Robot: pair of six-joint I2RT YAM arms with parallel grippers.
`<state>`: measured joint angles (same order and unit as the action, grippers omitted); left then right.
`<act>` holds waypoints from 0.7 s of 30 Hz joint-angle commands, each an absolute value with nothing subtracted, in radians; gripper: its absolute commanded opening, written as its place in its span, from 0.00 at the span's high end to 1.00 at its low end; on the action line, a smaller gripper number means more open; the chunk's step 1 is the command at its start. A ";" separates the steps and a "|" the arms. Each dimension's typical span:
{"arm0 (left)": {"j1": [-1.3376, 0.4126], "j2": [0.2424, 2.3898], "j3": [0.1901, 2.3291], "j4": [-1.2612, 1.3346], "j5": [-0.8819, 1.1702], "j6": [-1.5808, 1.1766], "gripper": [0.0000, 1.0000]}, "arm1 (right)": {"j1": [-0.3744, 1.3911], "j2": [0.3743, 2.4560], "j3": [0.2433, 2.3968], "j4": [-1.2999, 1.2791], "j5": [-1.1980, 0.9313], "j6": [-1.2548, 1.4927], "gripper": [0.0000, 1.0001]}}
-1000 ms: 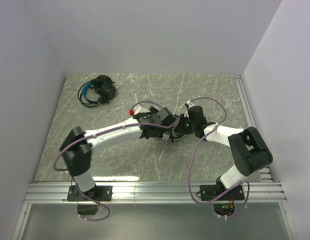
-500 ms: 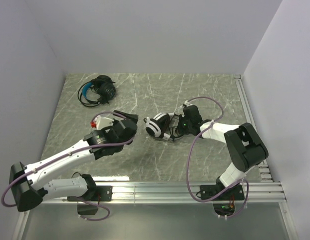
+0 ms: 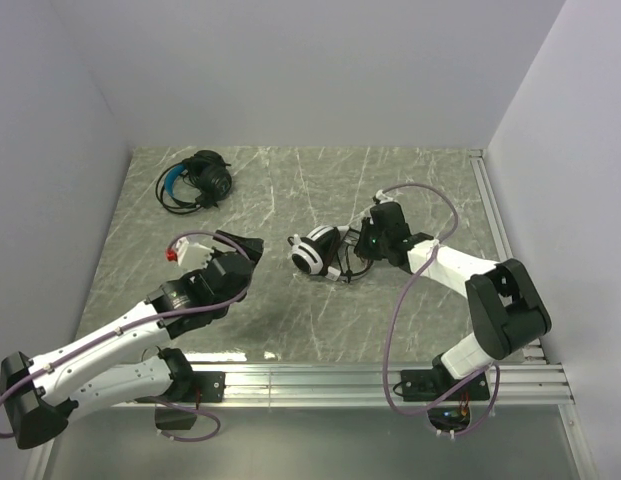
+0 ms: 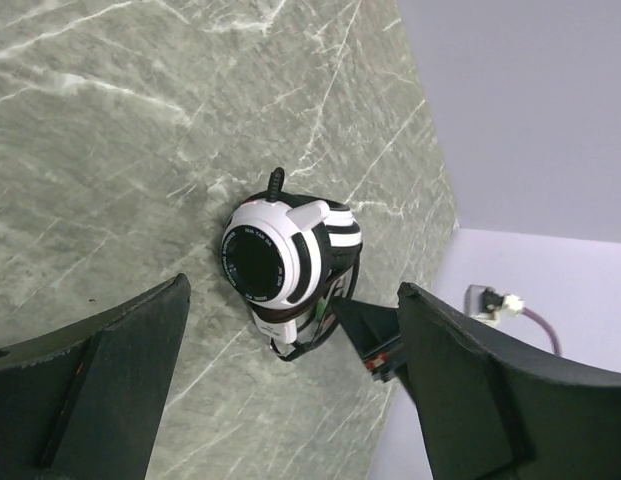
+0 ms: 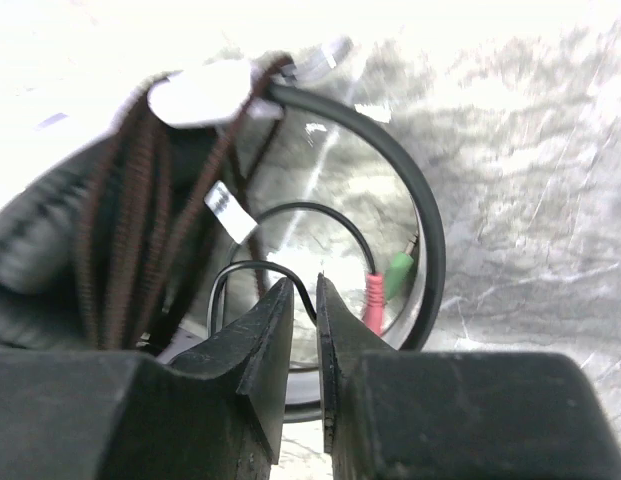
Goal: Wrap the headphones
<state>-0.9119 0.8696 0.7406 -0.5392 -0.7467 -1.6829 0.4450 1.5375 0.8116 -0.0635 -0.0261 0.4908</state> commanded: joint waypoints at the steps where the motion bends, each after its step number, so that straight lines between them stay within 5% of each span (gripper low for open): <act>1: -0.908 0.877 0.759 -0.508 -0.752 -1.617 0.10 | 0.442 1.499 0.870 -0.094 0.011 0.492 0.76; 21: -0.908 0.937 0.796 -0.494 -0.723 -1.588 0.10 | 0.442 1.437 0.913 -0.147 0.017 0.479 0.66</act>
